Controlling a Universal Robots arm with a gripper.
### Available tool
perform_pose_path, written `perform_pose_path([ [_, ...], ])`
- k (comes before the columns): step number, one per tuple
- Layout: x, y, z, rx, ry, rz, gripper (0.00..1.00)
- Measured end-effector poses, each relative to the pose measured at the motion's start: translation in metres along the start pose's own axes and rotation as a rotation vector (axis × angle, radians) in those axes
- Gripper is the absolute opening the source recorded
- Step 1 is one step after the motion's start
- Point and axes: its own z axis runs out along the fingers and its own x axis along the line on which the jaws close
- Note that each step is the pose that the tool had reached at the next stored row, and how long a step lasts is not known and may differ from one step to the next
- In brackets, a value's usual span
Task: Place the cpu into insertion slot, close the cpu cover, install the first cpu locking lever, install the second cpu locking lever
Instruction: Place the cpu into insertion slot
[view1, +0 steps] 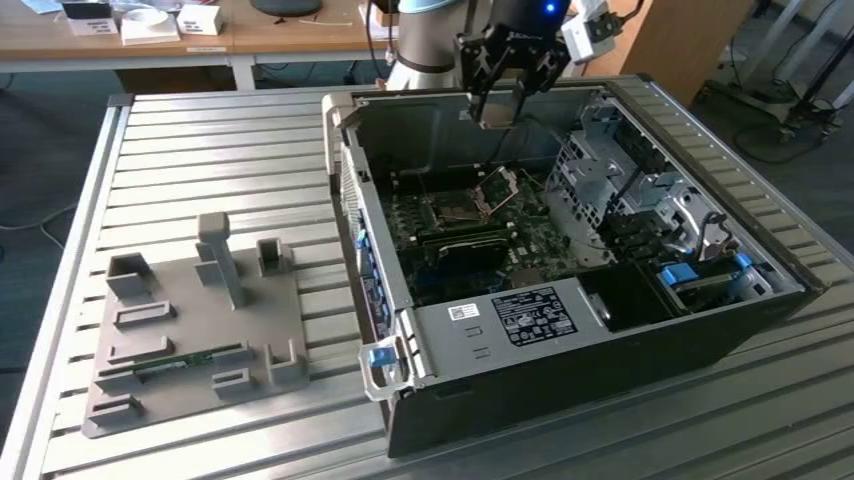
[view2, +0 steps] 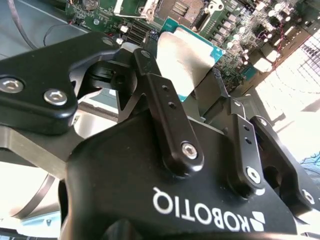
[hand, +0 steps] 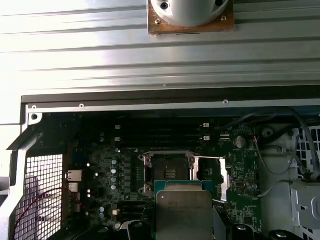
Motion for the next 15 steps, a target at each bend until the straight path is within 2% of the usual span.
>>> perform_pose_path([
  [11, 0.0002, -0.0001, 0.0014, 0.0000, -0.0001, 0.000, 0.54],
  [15, 0.0041, -0.0003, 0.0020, 0.0000, -0.0014, 0.000, 0.54],
])
